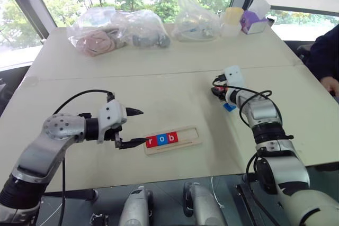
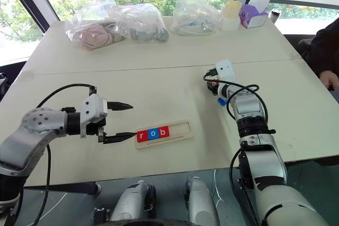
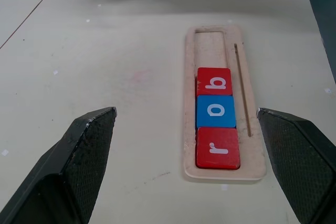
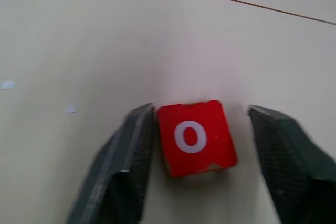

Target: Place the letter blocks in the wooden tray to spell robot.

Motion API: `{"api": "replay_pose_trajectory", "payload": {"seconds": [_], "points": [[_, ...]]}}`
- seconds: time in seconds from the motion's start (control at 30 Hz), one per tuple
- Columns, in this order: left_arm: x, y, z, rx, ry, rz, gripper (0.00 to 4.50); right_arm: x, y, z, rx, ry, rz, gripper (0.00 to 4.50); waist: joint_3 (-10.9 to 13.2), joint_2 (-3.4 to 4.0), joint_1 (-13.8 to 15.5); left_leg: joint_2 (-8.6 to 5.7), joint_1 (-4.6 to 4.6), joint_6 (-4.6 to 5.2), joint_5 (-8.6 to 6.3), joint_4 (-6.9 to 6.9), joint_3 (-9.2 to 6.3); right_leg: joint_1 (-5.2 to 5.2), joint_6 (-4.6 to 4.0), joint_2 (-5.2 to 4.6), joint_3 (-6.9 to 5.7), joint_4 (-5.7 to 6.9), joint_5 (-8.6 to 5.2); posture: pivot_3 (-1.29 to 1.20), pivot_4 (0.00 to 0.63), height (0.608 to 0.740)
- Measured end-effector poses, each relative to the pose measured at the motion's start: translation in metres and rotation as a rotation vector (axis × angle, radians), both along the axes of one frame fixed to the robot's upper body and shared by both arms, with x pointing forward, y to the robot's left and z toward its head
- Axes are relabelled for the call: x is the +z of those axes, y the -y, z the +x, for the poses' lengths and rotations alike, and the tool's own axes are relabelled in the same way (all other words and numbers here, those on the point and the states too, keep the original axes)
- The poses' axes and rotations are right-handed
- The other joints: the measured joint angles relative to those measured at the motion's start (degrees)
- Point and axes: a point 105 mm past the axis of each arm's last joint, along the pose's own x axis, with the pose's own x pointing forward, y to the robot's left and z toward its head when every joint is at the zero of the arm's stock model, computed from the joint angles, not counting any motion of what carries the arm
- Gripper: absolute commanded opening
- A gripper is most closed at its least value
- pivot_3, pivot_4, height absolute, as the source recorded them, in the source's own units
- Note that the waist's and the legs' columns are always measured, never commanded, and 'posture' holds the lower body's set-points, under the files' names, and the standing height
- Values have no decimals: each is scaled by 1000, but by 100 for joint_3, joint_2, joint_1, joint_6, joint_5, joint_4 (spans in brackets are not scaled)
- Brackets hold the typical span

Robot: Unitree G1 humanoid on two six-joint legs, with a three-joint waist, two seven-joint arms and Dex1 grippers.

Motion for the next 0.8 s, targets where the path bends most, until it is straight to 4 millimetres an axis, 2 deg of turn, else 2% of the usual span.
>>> {"api": "replay_pose_trajectory", "payload": {"seconds": [0.17, 0.27, 0.37, 0.4, 0.47, 0.5, 0.63, 0.8], "points": [[-1, 1, 1, 4, 4, 0, 4500, 1, -2, -4, 3, -18, 9, 1188, -1, 0, 3, 0, -1, 0, 0, 0, -2, 1, 0, 0, 0, -1, 0, 0, 150, 740], [-1, 1, 1, 2, 5, -1, 4500, 5, -4, -15, -5, -23, 25, 1188, 0, 1, 15, 0, -6, 0, 0, -3, -4, -4, 2, 0, 0, 0, -1, 0, 150, 740], [-1, 2, 0, -1, 4, -4, 4500, 32, -14, -42, 11, 25, 54, 1188, -1, 5, 28, 3, -20, 0, 0, -3, -12, -18, 11, -1, 0, 3, 3, 0, 150, 740], [-1, 2, 0, -1, 4, -4, 4500, 37, -17, -46, 19, 33, 59, 1188, -1, 5, 28, 2, -19, 0, 0, -3, -14, -17, 11, -1, -1, 3, 4, 0, 150, 740], [-2, 3, 0, -6, 3, -4, 4500, 48, -21, -70, 21, 49, 74, 1188, -6, 5, 36, 3, -18, 0, 0, -3, -17, -16, 3, -1, -2, 2, -1, 0, 150, 740], [-3, 3, 0, -6, -1, -4, 4500, 43, -23, -87, 11, 23, 82, 1188, -8, 4, 50, 3, -18, -1, 0, -3, -18, -13, 3, 0, -6, 2, -3, 0, 150, 740], [-4, 3, 0, -10, -7, -4, 4500, 14, -31, -125, -17, -112, 113, 1188, -7, 6, 34, 14, -17, -1, -1, 3, -19, -15, 12, -6, -2, -2, -9, 0, 150, 740], [-4, 8, 2, -38, -5, -11, 4500, -1, -32, -145, -84, -175, 138, 1188, -7, 6, 20, 21, -14, -2, -1, 2, -20, -17, 10, -2, -3, -2, -8, 0, 150, 740]]}}
